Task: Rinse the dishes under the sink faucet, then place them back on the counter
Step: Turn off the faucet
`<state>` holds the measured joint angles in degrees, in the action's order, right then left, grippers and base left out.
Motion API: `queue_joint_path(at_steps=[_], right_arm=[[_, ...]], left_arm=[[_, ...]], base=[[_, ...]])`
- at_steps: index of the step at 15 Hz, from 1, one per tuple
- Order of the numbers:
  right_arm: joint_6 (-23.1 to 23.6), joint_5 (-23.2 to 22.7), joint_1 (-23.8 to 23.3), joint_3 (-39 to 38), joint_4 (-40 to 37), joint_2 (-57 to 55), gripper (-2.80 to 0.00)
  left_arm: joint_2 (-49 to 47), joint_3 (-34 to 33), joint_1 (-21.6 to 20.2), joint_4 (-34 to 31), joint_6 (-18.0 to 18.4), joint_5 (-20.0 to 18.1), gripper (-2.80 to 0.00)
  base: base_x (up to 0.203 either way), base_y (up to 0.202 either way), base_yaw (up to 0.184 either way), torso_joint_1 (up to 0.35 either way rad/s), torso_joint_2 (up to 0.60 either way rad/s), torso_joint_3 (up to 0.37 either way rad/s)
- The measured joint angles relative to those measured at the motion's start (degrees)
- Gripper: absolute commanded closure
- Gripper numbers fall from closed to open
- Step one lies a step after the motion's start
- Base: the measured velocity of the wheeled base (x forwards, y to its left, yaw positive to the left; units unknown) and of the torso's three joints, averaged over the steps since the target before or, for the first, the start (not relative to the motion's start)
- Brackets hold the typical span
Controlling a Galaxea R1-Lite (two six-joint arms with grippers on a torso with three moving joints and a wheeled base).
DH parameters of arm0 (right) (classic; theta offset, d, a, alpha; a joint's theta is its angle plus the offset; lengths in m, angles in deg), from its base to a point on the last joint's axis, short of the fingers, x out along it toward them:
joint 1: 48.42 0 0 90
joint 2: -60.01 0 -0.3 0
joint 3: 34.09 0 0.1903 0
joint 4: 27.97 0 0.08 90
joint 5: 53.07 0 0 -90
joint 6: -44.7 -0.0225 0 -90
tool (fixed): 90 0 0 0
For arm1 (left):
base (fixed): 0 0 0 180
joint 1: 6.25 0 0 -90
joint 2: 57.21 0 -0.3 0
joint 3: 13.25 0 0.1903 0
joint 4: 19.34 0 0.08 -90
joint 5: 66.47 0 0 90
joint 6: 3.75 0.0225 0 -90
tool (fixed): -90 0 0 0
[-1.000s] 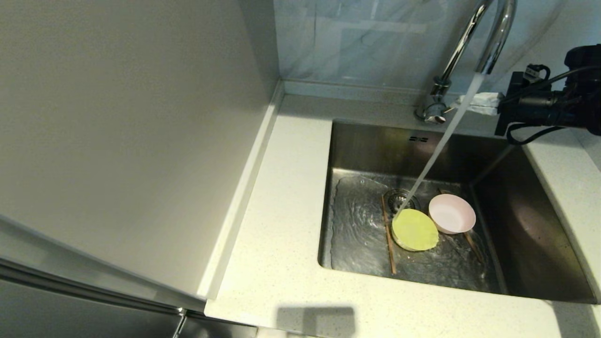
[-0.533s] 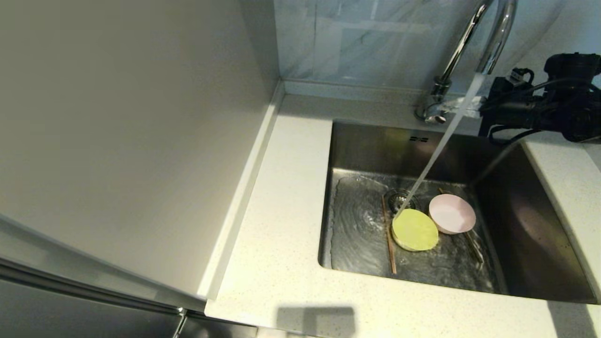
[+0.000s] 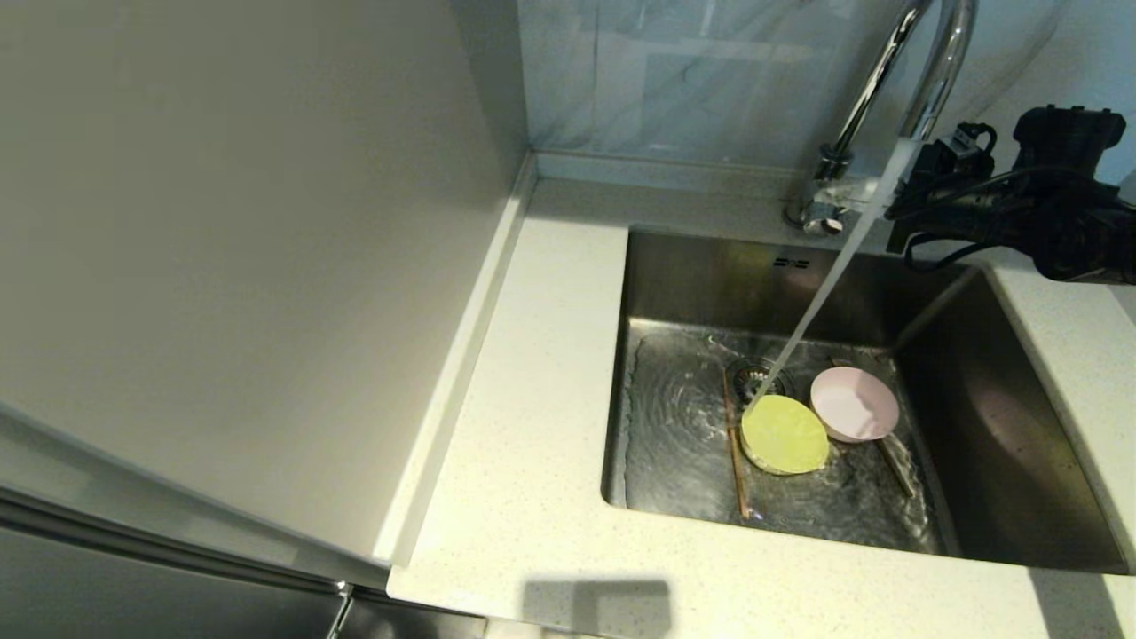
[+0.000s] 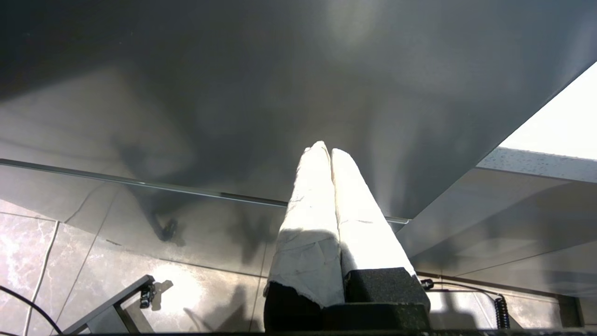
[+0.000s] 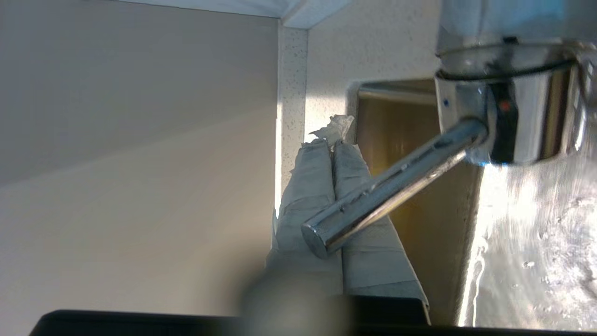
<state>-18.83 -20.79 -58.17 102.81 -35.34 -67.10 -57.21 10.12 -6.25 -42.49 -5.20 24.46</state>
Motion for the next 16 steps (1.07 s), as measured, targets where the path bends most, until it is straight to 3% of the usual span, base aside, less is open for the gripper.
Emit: queue_joint_path(at_steps=[16], right_arm=[[-0.17, 1.22, -0.09, -0.06, 17.99, -4.34, 0.00]], left_arm=[[0.00, 0.00, 0.00, 0.01, 0.00, 0.01, 0.00]], base=[[0.000, 0.000, 0.000, 0.000, 0.00, 0.000]])
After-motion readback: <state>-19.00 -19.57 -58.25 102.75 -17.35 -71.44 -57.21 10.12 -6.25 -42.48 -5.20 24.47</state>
